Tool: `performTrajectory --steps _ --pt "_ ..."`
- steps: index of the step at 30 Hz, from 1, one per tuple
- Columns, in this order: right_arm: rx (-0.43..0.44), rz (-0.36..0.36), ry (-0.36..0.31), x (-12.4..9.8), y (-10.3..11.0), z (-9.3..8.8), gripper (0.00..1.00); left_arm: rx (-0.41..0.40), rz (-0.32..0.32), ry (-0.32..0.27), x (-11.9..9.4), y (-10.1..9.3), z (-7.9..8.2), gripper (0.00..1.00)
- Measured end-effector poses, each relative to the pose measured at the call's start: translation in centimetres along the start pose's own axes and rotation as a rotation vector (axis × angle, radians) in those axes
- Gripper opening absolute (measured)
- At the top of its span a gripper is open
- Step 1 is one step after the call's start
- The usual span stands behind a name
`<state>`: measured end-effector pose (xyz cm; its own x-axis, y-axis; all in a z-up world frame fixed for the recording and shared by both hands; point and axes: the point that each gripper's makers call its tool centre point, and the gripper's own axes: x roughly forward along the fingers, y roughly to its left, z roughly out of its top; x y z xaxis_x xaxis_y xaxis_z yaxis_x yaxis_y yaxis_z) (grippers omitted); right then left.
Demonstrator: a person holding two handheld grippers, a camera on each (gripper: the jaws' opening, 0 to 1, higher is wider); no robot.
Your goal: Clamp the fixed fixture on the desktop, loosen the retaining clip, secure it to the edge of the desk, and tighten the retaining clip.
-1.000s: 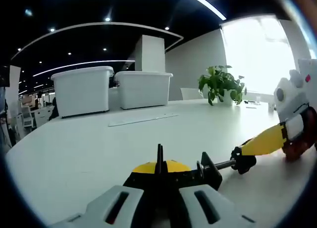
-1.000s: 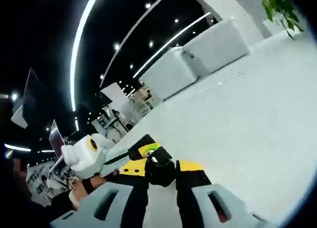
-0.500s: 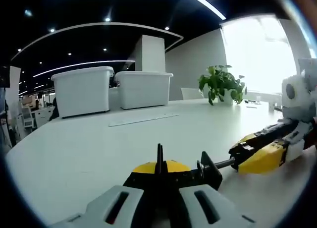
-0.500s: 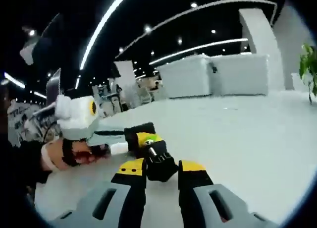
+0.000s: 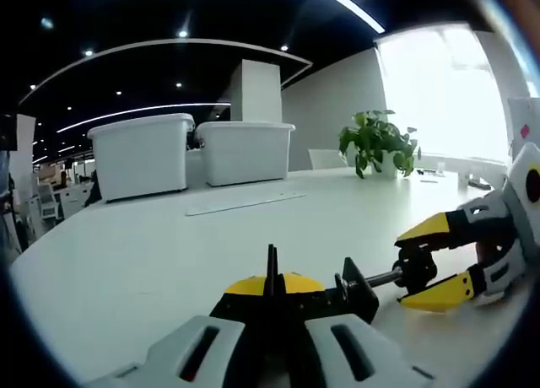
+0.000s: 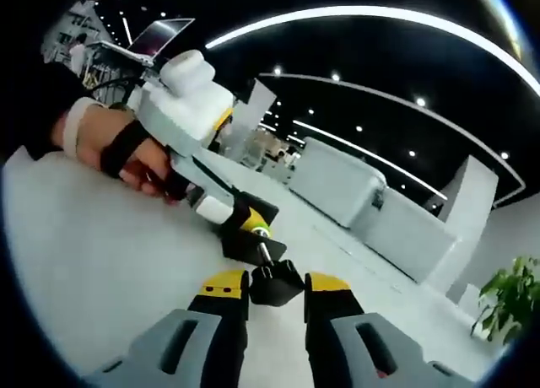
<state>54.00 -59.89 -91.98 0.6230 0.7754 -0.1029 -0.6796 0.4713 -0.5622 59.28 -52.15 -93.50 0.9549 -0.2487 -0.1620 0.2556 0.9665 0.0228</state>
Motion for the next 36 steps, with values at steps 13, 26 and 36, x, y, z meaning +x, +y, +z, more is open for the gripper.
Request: performTrajectory --steps 13,26,36 --pt "1.009 0.044 -0.025 -1.4 -3.6 0.9 0.34 0.005 -0.005 -0.001 0.0 -0.1 0.1 0.04" --pt "1.403 0.098 0.133 -1.1 -0.2 -2.2 0.23 0.006 -0.003 -0.001 -0.1 0.0 0.1 0.04" --pt "1.095 0.093 0.143 -1.5 0.8 -1.1 0.23 0.010 0.000 -0.001 -0.6 -0.5 0.1 0.04"
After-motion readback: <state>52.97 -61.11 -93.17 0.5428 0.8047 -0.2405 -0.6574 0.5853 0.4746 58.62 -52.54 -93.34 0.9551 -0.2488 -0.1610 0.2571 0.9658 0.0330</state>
